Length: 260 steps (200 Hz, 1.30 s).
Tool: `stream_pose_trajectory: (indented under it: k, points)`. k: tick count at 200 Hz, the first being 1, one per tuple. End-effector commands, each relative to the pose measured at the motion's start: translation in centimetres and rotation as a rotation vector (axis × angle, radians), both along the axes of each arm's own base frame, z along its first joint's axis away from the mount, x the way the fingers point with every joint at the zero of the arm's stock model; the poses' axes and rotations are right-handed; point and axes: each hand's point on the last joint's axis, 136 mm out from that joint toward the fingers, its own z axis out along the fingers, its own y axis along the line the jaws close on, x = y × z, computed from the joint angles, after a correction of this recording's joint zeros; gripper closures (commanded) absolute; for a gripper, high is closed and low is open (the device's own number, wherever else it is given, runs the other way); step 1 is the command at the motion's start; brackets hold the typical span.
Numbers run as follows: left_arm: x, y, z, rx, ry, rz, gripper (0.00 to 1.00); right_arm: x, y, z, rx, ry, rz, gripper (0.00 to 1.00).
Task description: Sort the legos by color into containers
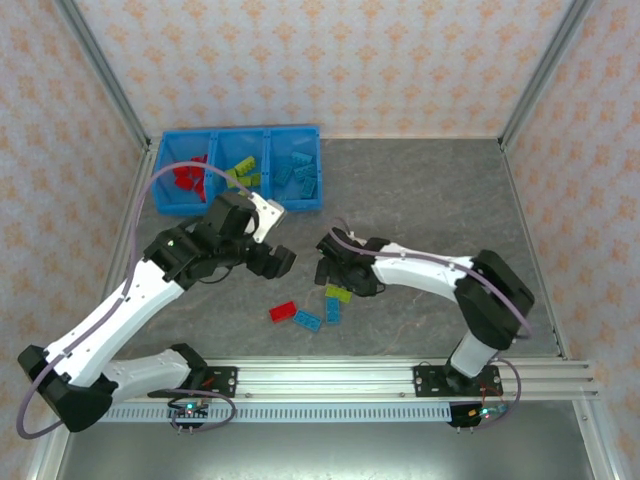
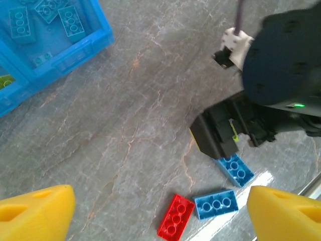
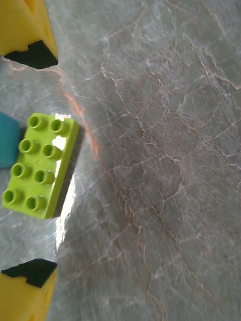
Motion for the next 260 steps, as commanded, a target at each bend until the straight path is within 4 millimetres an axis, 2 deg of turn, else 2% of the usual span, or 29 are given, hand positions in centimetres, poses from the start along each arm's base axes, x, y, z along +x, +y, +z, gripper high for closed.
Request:
stream_pose_trajectory:
  k: [1, 29, 83, 140, 170, 217, 237, 260]
  points:
    - [-1.4, 0.2, -0.4, 0.041, -0.024, -0.112, 0.08, -0.3, -0.6, -1.1, -0.078, 0.024, -0.094, 0.01]
    - [-2.4, 0.0, -0.9, 0.023, -0.041, -0.165, 0.08, -0.7, -1.0, -2.0, -0.13, 0.032, -0.132, 0.02]
    - [-2.4, 0.9, -0.7, 0.027, -0.076, -0.131, 0.07, -1.9, -1.7, -3.9, -0.174, 0.075, -0.174, 0.18]
    - [-2.6, 1.5, 0.1, 0.011, -0.115, -0.109, 0.07, -2.0, -1.5, -3.8, -0.156, 0.057, -0.204, 0.31]
    - [-2.4, 1.8, 0.3, 0.01, -0.131, -0.089, 0.07, -0.3, -1.0, -0.5, -0.086, -0.059, -0.213, 0.36]
    - [-1.9, 3.0, 1.7, -0.02, -0.199, -0.019, 0.07, 3.2, 0.2, 8.4, 0.039, -0.319, -0.168, 0.35]
    - [-1.6, 4.0, 2.7, -0.052, -0.241, 0.037, 0.06, 5.3, 1.6, 12.1, 0.058, -0.452, -0.1, 0.35]
    - [-0.5, 6.3, 3.4, -0.049, -0.288, 0.167, 0.06, 8.6, 4.8, 15.9, 0.045, -0.617, 0.028, 0.35]
